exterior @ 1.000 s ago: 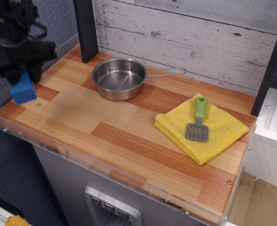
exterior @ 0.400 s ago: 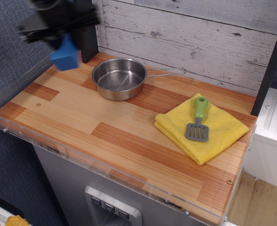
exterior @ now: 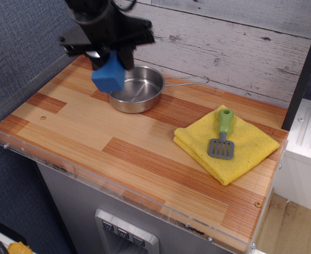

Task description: Put the blue toy in fron of the yellow napkin.

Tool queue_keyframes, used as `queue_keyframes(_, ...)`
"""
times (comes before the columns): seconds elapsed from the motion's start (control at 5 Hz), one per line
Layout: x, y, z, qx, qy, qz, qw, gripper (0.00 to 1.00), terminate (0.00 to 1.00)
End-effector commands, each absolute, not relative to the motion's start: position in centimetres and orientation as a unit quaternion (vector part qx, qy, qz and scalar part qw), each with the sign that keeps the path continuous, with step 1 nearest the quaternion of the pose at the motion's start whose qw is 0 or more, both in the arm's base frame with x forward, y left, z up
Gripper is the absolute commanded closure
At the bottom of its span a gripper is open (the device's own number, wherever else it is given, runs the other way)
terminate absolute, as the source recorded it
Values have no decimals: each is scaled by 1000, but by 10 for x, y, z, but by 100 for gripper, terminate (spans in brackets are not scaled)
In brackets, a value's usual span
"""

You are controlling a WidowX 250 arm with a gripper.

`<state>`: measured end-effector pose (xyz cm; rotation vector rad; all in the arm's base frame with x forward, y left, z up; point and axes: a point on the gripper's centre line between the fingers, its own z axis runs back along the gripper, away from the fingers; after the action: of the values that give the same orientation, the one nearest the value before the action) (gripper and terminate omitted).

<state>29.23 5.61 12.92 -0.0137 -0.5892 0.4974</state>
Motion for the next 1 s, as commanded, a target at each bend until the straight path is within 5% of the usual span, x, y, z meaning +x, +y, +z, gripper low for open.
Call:
queue_keyframes(0.0,264,17,115,-14,-283,159,946,100,0)
queue_keyframes(0.8,235,-19,39,-4,-210,64,976,100,0)
